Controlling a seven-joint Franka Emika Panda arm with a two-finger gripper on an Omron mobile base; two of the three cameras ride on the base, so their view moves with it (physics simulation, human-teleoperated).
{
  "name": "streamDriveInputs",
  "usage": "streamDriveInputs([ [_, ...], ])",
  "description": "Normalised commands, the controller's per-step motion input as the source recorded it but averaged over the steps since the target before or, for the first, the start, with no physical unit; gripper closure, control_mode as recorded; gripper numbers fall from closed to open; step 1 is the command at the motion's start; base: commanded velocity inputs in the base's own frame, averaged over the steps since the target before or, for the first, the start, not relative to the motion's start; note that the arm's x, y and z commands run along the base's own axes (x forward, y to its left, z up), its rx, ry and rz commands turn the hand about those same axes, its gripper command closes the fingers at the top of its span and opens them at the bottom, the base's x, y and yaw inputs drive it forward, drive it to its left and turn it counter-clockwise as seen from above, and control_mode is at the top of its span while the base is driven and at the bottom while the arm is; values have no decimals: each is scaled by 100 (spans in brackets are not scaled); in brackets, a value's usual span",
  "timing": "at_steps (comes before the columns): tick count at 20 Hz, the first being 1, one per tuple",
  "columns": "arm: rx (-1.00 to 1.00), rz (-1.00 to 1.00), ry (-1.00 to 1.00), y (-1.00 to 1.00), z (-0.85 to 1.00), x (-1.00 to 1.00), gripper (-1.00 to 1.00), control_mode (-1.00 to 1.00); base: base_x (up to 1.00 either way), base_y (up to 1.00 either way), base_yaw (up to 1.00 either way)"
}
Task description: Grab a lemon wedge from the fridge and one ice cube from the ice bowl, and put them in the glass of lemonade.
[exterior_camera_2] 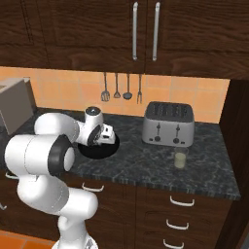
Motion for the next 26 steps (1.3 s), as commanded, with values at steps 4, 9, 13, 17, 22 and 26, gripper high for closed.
streamDriveInputs([
  [4,-2,-2,-1,-65,83,0,100,-100,0,0,0],
  [9,-11,-14,10,-72,68,-9,100,-100,0,0,0],
  [13,-6,-25,11,-81,27,-8,100,-100,0,0,0],
  [17,9,-28,3,-96,0,-2,100,-100,0,0,0],
  [22,5,-31,-4,-100,26,-23,100,-100,0,0,0],
  [26,3,-33,-6,-100,24,-30,100,-100,0,0,0],
])
